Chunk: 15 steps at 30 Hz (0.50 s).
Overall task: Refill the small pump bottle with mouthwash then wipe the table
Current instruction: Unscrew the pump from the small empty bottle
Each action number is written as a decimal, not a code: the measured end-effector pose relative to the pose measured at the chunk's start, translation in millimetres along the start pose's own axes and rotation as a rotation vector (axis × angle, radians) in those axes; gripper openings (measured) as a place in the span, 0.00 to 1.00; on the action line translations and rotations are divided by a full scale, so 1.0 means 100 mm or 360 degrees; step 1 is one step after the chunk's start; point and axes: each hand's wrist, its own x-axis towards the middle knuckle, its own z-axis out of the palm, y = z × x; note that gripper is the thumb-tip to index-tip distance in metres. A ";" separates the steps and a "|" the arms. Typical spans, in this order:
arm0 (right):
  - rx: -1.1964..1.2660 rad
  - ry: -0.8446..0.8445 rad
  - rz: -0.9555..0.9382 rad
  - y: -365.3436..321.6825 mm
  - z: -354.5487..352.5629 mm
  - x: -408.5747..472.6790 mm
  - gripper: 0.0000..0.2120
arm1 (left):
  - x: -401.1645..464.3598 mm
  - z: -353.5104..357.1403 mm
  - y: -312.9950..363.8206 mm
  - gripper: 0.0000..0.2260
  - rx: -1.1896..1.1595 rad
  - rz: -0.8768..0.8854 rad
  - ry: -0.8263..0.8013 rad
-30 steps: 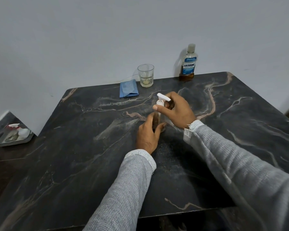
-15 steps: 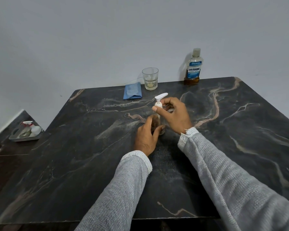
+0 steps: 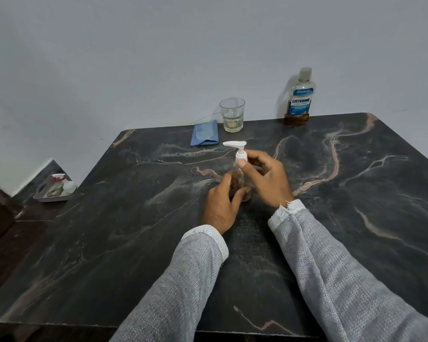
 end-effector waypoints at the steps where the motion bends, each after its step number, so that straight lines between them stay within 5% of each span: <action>1: 0.0001 -0.0030 -0.0009 0.02 -0.01 -0.01 0.16 | 0.00 0.00 0.00 0.15 0.0004 0.0004 -0.0002; 5: 0.0077 -0.0098 0.0021 0.09 -0.01 -0.09 0.24 | -0.01 0.01 -0.02 0.17 -0.0028 -0.0013 0.0014; 12: 0.0090 -0.0104 0.0003 0.20 -0.05 -0.11 0.22 | -0.05 -0.02 0.02 0.27 -0.0339 -0.0050 -0.0141; 15: 0.0113 -0.0111 0.0014 0.21 -0.04 -0.12 0.23 | -0.01 -0.12 0.06 0.29 -0.0544 -0.0214 -0.0017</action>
